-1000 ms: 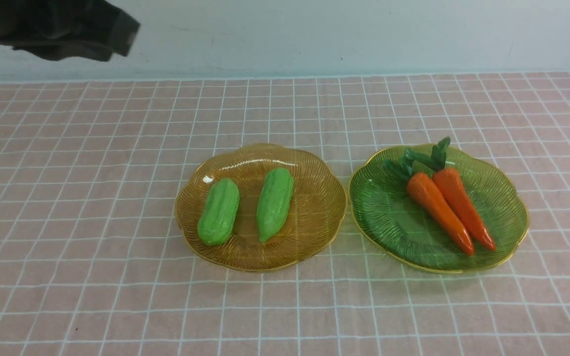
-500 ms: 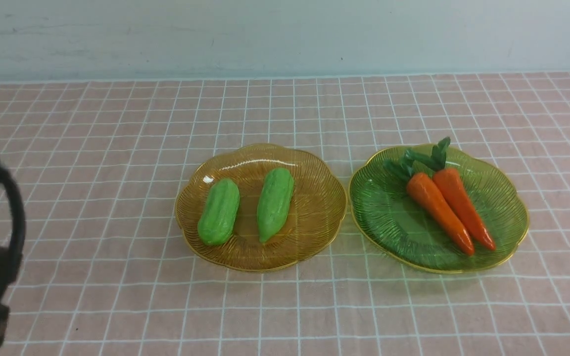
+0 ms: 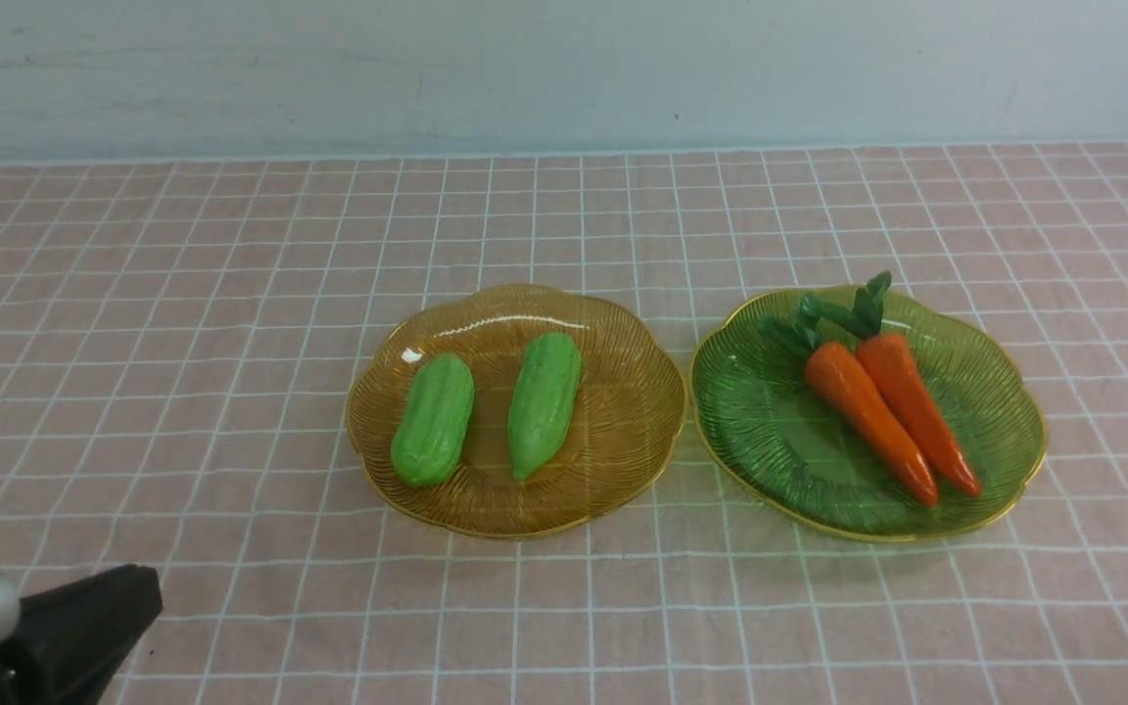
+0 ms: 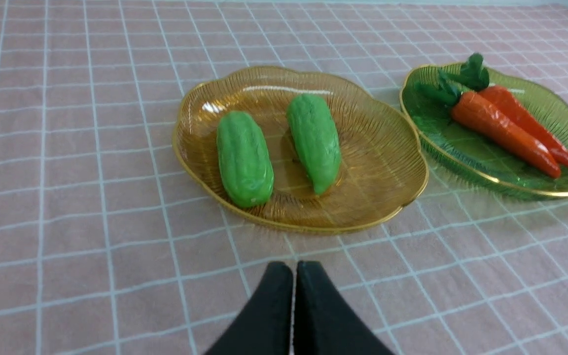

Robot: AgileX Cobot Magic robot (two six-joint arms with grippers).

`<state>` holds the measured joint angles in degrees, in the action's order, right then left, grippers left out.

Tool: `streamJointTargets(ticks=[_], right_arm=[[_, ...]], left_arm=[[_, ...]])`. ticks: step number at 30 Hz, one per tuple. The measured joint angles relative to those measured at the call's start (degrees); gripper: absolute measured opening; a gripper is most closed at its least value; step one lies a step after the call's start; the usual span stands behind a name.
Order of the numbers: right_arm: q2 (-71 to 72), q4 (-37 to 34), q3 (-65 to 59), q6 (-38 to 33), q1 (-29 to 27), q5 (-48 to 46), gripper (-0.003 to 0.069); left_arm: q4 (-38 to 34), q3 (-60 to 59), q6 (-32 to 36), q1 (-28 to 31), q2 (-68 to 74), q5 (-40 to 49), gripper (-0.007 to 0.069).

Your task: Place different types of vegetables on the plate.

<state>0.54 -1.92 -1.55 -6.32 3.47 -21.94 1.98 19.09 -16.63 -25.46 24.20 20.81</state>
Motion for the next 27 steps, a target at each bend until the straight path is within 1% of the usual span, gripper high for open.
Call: streamJointTargets(ticks=[9,11,14,15,17,18,20,21,24,27], right_arm=[[0.00,0.00,0.00,0.00,0.00,0.00,-0.0017],[0.00,0.00,0.00,0.00,0.00,0.00,-0.0017],[0.00,0.00,0.00,0.00,0.00,0.00,-0.0017],[0.00,0.00,0.00,0.00,0.00,0.00,-0.0017],[0.00,0.00,0.00,0.00,0.00,0.00,-0.0017],[0.00,0.00,0.00,0.00,0.00,0.00,-0.0017],[0.00,0.00,0.00,0.00,0.00,0.00,-0.0017],[0.00,0.00,0.00,0.00,0.00,0.00,-0.0017],[0.00,0.00,0.00,0.00,0.00,0.00,-0.0017],[0.00,0.00,0.00,0.00,0.00,0.00,-0.0017]], left_arm=[[1.05,-3.57,0.06,0.05,0.00,-0.98,-0.0003],[1.11,-4.61,0.58,0.47,0.00,-2.73,-0.0003],[0.12,-7.86,3.16,2.39,-1.71,-5.89,-0.0003],[-1.45,-10.56,6.56,4.14,-5.23,-7.40,-0.0003],[-2.86,-12.80,10.05,6.05,-8.87,-7.86,-0.0003],[-4.04,-14.71,12.88,8.39,-12.73,-7.91,-0.0003],[-4.59,-15.57,14.28,9.35,-13.65,-7.91,-0.0003],[-5.59,-19.00,17.05,13.00,-18.48,-7.91,-0.0003],[-5.80,-20.57,18.20,17.44,-22.50,-6.59,-0.0003],[-5.80,-20.65,18.45,20.63,-24.63,-4.24,-0.0003]])
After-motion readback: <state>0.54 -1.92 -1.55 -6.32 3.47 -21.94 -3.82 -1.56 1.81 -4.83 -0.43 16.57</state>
